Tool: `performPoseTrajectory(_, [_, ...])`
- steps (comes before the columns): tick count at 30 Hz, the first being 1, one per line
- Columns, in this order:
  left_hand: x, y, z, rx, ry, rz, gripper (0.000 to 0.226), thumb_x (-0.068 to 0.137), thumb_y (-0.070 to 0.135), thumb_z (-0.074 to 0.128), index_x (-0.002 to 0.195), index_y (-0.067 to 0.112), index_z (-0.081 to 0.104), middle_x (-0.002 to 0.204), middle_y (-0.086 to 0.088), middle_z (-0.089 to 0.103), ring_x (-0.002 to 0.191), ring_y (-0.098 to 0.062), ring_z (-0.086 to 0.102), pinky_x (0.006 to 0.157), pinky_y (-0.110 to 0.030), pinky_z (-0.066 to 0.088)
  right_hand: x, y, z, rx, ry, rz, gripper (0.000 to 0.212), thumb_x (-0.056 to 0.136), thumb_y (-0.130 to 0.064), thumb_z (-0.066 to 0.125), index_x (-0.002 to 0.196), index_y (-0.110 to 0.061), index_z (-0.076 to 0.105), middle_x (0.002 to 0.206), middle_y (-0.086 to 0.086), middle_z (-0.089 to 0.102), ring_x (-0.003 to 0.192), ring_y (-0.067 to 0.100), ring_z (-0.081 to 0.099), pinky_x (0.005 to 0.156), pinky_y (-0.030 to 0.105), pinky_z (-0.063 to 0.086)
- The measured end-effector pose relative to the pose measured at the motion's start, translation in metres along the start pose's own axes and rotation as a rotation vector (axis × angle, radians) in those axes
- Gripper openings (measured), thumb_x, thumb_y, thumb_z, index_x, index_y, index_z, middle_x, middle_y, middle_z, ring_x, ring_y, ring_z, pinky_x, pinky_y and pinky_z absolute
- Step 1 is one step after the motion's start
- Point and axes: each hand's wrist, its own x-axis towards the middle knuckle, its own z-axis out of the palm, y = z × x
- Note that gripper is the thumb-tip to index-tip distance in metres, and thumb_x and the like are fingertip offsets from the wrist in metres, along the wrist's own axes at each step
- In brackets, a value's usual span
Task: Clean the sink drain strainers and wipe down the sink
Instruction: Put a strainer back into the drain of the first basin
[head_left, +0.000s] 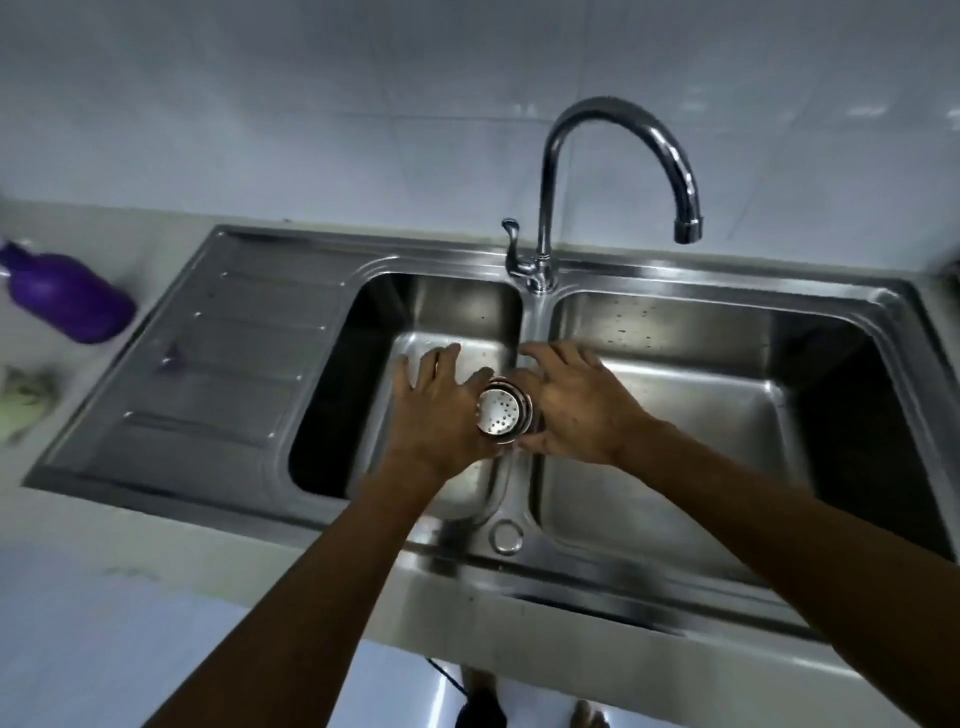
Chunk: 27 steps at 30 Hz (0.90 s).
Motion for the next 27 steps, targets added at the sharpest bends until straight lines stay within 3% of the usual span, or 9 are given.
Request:
performPoseTrajectory(6, [0.004,-0.084,0.030,0.042,-0.083,-0.061,0.096,0.070,0.075,0.073,0.151,0.036,0.040,0.165,-0.010,0.024,0.152,-0.030,0.023,0.121,-0.063,0.009,0.078,-0.055,0.030,0.025,-0.054,-0.084,0.086,0.077,-0.068,0.067,0.146,-0.023,0.046,0.158,0.010,0.032,0.141,0.032,0.034,0.111,0.047,0.038])
performPoseTrajectory(11, [0.048,-0.130,0.101,-0.014,-0.170,-0.048,0.090,0.073,0.075,0.069,0.150,0.037,0.041,0.163,-0.010,0.027,0.150,-0.031,0.025,0.121,-0.061,0.013,0.148,-0.074,0.095,0.051,-0.148,0.005,0.081,0.077,-0.062,0.071,0.142,-0.019,0.048,0.151,0.012,0.038,0.133,0.033,0.042,0.106,0.046,0.044])
performPoseTrajectory(17, [0.097,-0.146,0.183,-0.081,-0.322,-0.020,0.098,0.069,0.079,0.070,0.154,0.042,0.035,0.156,-0.009,0.034,0.145,-0.032,0.030,0.116,-0.060,0.021,0.193,-0.073,0.174,0.126,-0.320,0.175,0.078,0.079,-0.047,0.076,0.144,-0.018,0.045,0.141,0.011,0.043,0.128,0.034,0.044,0.102,0.046,0.045])
performPoseTrajectory(22, [0.116,-0.147,0.205,-0.150,-0.326,-0.020,0.077,0.082,0.059,0.072,0.150,0.045,0.038,0.148,-0.010,0.033,0.141,-0.032,0.032,0.117,-0.062,0.023,0.209,-0.072,0.196,0.148,-0.339,0.254,0.070,0.078,-0.036,0.077,0.137,-0.013,0.048,0.137,0.013,0.041,0.123,0.035,0.044,0.091,0.044,0.049])
performPoseTrajectory(27, [0.118,-0.148,0.204,-0.162,-0.338,-0.004,0.078,0.085,0.053,0.073,0.152,0.044,0.035,0.149,-0.008,0.030,0.142,-0.030,0.030,0.116,-0.060,0.027,0.206,-0.072,0.202,0.205,-0.362,0.266,0.084,0.075,-0.047,0.080,0.141,-0.012,0.041,0.141,0.013,0.035,0.126,0.035,0.039,0.083,0.042,0.052])
